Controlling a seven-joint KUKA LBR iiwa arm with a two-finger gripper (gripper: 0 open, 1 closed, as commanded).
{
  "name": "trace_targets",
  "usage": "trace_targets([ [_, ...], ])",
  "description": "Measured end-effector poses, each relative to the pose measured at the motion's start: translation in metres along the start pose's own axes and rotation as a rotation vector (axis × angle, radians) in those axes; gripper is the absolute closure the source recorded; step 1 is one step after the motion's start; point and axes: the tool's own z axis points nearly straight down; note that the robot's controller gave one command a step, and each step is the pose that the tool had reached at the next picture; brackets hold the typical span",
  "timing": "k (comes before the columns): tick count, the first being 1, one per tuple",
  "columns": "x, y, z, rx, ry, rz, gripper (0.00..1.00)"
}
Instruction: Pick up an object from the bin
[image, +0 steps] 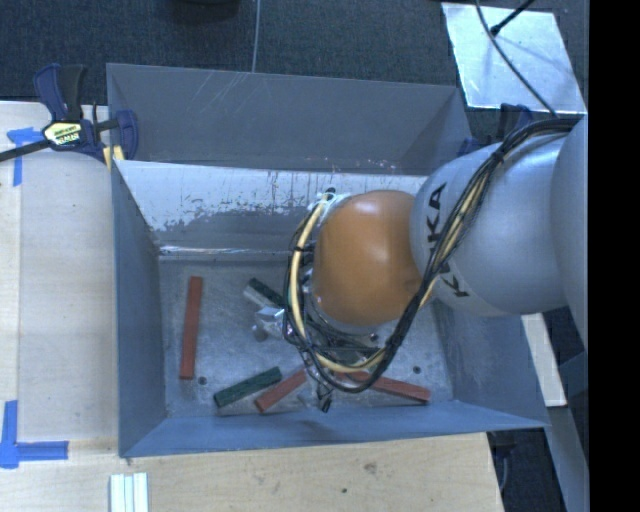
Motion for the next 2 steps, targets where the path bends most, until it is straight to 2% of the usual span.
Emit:
trace_targets([
  [1, -0.0329, 0.0203, 0.054, -0.001, 0.001, -0.179, 0.0],
  [2, -0.0341, 0.0193, 0.0506, 0.001, -0.001, -0.175, 1.0],
])
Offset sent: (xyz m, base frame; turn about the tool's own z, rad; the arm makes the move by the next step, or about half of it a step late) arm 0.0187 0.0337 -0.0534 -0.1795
